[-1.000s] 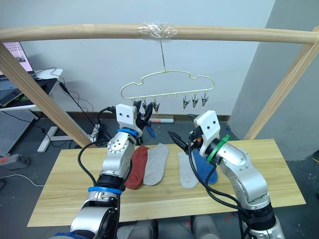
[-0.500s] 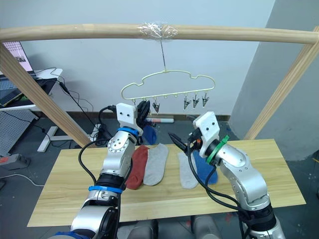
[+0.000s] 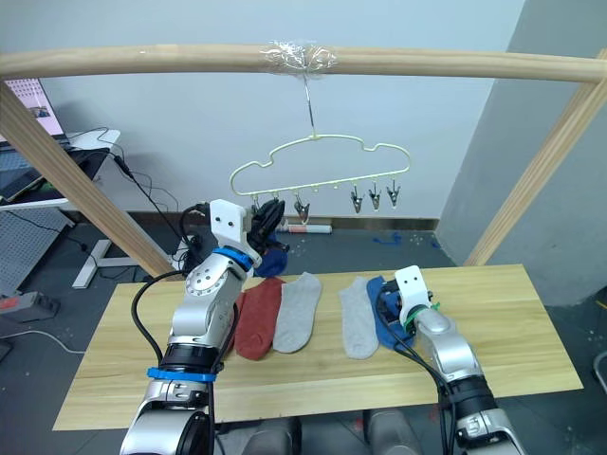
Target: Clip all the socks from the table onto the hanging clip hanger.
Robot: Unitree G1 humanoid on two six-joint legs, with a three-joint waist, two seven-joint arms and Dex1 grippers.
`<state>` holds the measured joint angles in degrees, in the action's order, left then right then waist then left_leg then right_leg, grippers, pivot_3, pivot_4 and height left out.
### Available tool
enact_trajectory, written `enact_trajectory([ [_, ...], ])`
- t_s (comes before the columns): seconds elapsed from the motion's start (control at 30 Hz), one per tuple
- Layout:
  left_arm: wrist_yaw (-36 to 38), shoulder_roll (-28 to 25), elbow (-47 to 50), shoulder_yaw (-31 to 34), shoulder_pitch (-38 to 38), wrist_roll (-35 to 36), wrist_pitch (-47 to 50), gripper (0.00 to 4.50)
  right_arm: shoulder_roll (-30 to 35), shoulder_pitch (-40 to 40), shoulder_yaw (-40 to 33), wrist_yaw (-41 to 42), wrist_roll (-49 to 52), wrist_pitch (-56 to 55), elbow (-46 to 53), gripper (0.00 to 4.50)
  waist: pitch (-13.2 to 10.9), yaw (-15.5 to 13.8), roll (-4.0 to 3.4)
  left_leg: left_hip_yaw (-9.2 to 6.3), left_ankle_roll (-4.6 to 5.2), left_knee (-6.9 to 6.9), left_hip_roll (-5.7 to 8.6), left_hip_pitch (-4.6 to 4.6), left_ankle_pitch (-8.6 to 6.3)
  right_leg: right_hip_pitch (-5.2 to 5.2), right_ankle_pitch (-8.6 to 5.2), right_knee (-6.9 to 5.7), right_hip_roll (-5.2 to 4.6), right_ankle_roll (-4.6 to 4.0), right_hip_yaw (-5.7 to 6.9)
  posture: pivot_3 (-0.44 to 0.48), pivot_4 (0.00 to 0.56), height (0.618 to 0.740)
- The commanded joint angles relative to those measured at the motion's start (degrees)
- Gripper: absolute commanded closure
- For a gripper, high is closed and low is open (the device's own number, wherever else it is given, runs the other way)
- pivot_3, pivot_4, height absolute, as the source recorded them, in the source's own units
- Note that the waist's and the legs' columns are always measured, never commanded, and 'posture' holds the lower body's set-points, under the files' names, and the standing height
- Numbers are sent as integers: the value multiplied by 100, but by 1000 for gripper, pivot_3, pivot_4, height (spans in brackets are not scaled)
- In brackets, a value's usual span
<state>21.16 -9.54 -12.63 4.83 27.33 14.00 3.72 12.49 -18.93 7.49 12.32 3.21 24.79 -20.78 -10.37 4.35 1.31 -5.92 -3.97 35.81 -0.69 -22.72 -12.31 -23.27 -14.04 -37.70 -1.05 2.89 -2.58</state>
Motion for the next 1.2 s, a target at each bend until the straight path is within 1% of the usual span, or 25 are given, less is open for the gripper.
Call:
enact_trajectory([
  [0.03,-19,-51,327,32,-115,46,159,4391,43,-151,22,107,-204,-272,-664,0,0,-23,0,0,0,-2,0,0,0,0,0,1,0,0,0,15,156,740],
  [0.1,-34,-59,422,46,-159,65,225,4391,52,-166,25,260,-175,-200,-843,0,0,-22,0,2,1,-8,0,3,-1,0,-1,2,0,-1,-2,17,156,740],
  [0.2,-56,-53,500,46,-206,77,273,4391,71,-112,-36,436,-105,-60,-986,613,1,-38,-1,0,1,-5,-1,11,0,6,0,-2,0,0,-2,23,151,740],
  [0.33,-58,-42,528,44,-229,100,313,4391,123,14,-47,628,-107,-67,-933,2084,3,-109,0,1,1,-2,0,22,0,14,0,-6,1,-1,-2,21,149,740],
  [0.43,-18,-11,538,45,-236,204,434,4391,185,151,-97,719,-76,-38,-769,3096,8,-133,0,2,0,-1,0,21,0,16,0,-3,0,-1,-3,16,146,740],
  [0.57,95,52,698,128,-271,636,929,4391,361,429,-166,913,-11,-15,-176,4447,9,-150,-1,3,0,-2,0,19,0,16,0,-1,0,0,-3,13,140,740],
  [0.67,198,48,902,292,-291,1188,1575,4391,630,688,-63,1191,-2,117,674,4481,9,-152,-1,2,0,-2,0,16,0,13,-1,-1,-1,0,-2,13,136,740],
  [0.77,226,40,1129,572,-306,2012,2504,4391,832,907,-105,1509,266,550,1740,4481,8,-108,-3,3,0,-3,0,13,0,7,-1,-2,0,0,-3,11,136,740],
  [0.87,112,22,1316,1054,-275,3179,3618,4391,880,943,-157,1914,954,1513,3066,4481,7,-58,-3,1,0,-3,-2,13,0,4,-1,-7,0,0,-3,4,131,740],
  [0.97,-62,-32,1335,1423,-224,3882,4249,4391,798,772,-64,2050,1483,2410,3926,4481,7,-60,-3,-9,0,-1,-3,13,0,5,-2,-8,3,-1,6,1,126,740],
  [1.07,-279,-12,1319,1688,-156,4414,4586,4391,421,504,-57,1970,2042,3182,4350,4481,8,-73,-2,-11,0,0,-3,10,0,5,-2,-5,3,-1,7,-1,125,740],
  [1.2,-446,-9,1486,1706,-90,4813,4858,4391,-84,156,4,1698,2234,3466,4365,4481,8,-127,-2,-13,-1,0,-1,0,0,4,-2,5,1,-1,10,12,122,740],
])
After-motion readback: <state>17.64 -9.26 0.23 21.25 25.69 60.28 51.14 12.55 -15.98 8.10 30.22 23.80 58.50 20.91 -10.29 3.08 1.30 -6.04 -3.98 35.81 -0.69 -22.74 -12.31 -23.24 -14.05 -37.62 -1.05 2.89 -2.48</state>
